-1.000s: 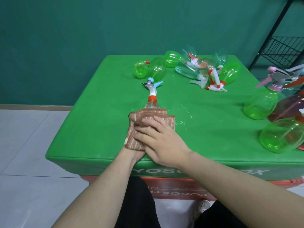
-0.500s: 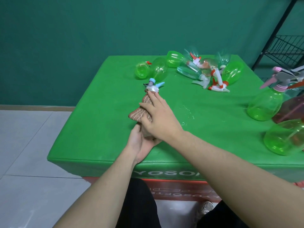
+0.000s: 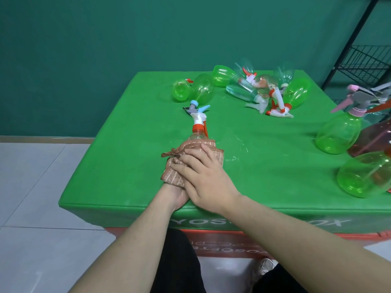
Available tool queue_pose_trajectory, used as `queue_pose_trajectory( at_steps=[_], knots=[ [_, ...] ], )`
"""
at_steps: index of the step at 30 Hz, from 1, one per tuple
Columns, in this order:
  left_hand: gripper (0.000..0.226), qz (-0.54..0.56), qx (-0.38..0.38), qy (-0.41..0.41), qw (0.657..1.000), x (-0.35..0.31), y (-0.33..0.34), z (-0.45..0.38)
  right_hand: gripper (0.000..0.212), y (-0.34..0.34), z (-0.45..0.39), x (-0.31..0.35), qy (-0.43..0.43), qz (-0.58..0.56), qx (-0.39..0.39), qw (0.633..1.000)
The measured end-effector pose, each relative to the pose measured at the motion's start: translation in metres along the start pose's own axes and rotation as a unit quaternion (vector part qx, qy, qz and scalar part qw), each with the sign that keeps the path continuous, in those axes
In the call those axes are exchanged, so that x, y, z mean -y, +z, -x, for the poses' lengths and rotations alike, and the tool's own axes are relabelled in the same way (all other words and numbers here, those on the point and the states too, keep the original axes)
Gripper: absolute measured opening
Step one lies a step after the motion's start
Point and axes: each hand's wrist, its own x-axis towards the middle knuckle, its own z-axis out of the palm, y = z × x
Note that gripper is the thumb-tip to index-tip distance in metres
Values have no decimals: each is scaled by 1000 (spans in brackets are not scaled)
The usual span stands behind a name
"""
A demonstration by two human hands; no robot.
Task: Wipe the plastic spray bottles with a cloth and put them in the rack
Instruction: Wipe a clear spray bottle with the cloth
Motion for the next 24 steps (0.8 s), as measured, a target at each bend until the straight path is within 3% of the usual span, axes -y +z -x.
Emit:
queue_pose_trajectory(
  at_steps=[4, 9, 14, 19, 24],
  knots=[
    [50, 18, 1, 6, 1000, -1, 6, 5, 48, 2, 8, 6, -23, -2, -3, 1000],
    [37, 10, 2, 35, 999, 5, 1, 1, 47, -2, 4, 4, -14, 13, 33, 999],
    [28, -7, 37, 45, 998, 1, 2, 2, 42, -6, -24, 0, 56, -6, 16, 998],
    [46, -55, 90, 37, 994, -2, 9, -1, 47, -16, -52, -9, 150, 9, 60, 987],
    [44, -107, 53, 28, 992, -5, 7, -7, 50, -19, -67, -18, 221, -19, 50, 974]
  ],
)
